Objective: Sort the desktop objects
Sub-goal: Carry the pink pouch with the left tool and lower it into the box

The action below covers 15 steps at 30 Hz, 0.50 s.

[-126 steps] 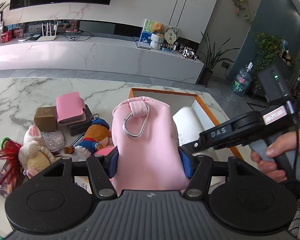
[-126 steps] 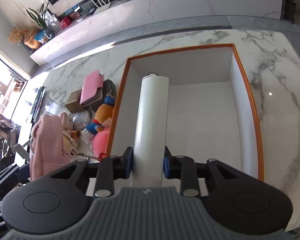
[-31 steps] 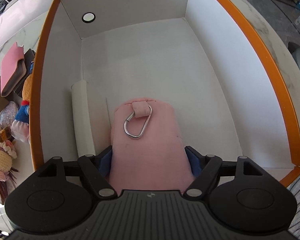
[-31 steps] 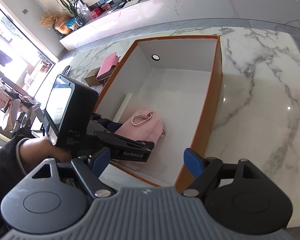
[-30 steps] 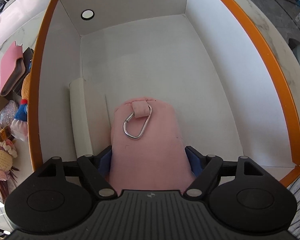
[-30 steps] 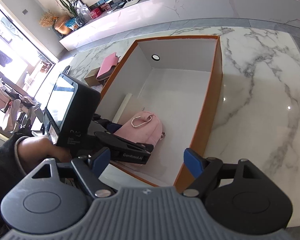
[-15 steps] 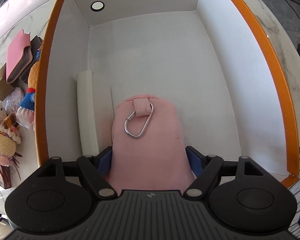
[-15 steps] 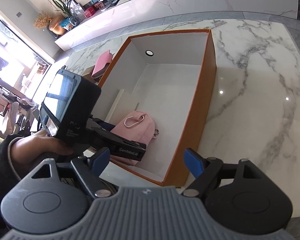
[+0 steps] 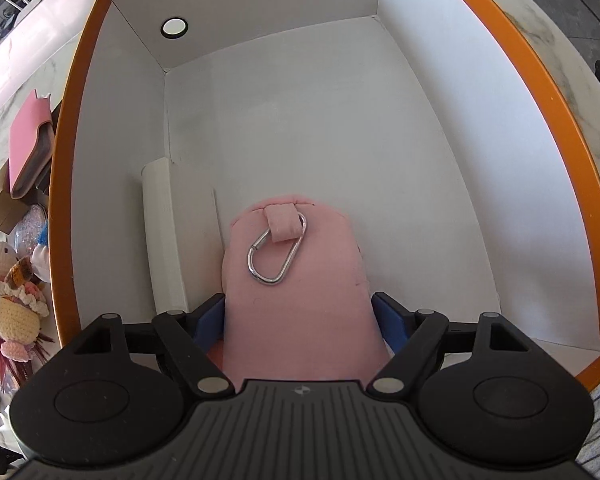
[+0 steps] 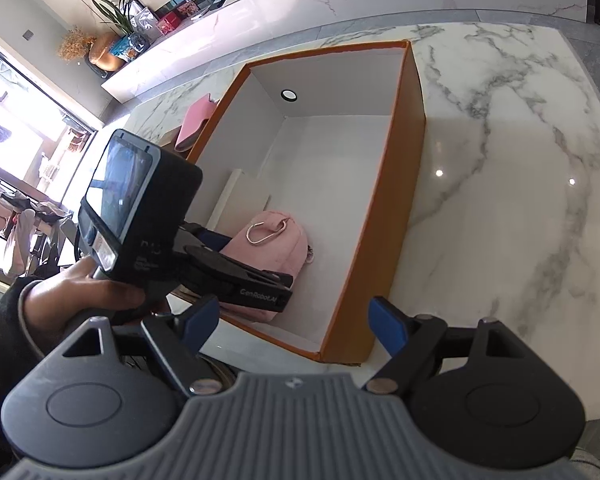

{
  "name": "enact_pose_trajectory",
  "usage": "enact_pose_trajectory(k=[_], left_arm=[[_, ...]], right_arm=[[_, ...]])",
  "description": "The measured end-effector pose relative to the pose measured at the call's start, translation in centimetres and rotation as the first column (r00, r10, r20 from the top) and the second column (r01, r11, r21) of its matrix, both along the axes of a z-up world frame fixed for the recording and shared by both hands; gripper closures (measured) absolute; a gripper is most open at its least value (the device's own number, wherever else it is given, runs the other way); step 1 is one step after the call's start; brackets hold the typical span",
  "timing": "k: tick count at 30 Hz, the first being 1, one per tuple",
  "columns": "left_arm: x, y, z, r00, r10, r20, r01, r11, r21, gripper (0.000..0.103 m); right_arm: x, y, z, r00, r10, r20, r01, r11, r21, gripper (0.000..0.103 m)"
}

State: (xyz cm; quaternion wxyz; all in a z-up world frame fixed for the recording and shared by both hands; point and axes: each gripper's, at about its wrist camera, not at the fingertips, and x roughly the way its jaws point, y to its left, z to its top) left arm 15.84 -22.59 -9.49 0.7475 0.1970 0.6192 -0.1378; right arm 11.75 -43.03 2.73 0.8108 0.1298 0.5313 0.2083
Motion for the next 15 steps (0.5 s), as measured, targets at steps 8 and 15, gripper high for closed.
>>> enact_pose_trajectory(k=[8, 15], left_arm=[[-0.4, 2.6, 0.7, 0.994, 0.100, 0.043, -0.096, 0.991, -0.089, 0.011], [-1.6, 3.7, 0.6, 0.994, 0.054, 0.091, -0.046, 0.995, -0.089, 0.010]], right_arm=[[0.1, -0.3, -0.4, 1.000, -0.010, -0.016, 0.010, 1.000, -0.001, 0.020], [0.2, -0.3, -0.7, 1.000, -0.016, -0.020, 0.016, 1.000, 0.002, 0.019]])
